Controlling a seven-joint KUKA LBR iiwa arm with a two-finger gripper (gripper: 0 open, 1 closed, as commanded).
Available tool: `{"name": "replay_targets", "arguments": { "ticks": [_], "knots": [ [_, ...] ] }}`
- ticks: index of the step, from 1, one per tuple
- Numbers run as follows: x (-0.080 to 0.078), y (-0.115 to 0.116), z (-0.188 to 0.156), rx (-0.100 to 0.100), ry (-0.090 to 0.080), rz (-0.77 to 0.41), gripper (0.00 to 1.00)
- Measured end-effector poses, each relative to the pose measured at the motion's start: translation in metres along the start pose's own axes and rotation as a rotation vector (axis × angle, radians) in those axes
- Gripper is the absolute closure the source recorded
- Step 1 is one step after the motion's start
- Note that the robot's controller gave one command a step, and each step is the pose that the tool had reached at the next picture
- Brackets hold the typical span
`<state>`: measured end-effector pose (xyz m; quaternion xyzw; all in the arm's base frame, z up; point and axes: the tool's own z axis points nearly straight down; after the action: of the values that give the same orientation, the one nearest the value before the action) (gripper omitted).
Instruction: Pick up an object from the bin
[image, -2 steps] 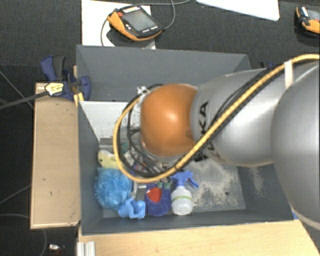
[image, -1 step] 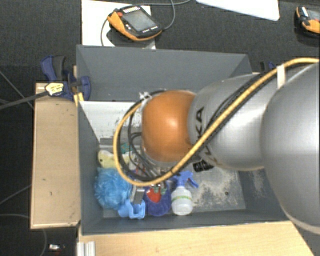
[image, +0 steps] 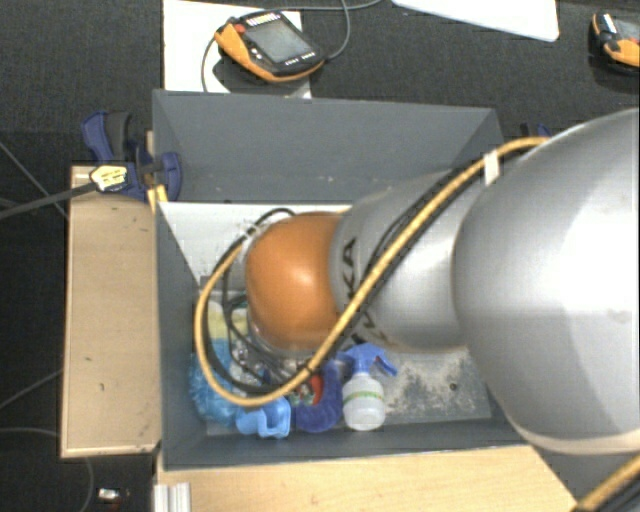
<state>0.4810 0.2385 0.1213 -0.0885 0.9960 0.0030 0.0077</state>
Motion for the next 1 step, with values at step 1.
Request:
{"name": "replay_targets", "arguments": {
  "ticks": [1],
  "knots": [
    [-0.0002,-0.0003,-0.0003,0.000,0.000,0.001,1.00]
  ]
}}
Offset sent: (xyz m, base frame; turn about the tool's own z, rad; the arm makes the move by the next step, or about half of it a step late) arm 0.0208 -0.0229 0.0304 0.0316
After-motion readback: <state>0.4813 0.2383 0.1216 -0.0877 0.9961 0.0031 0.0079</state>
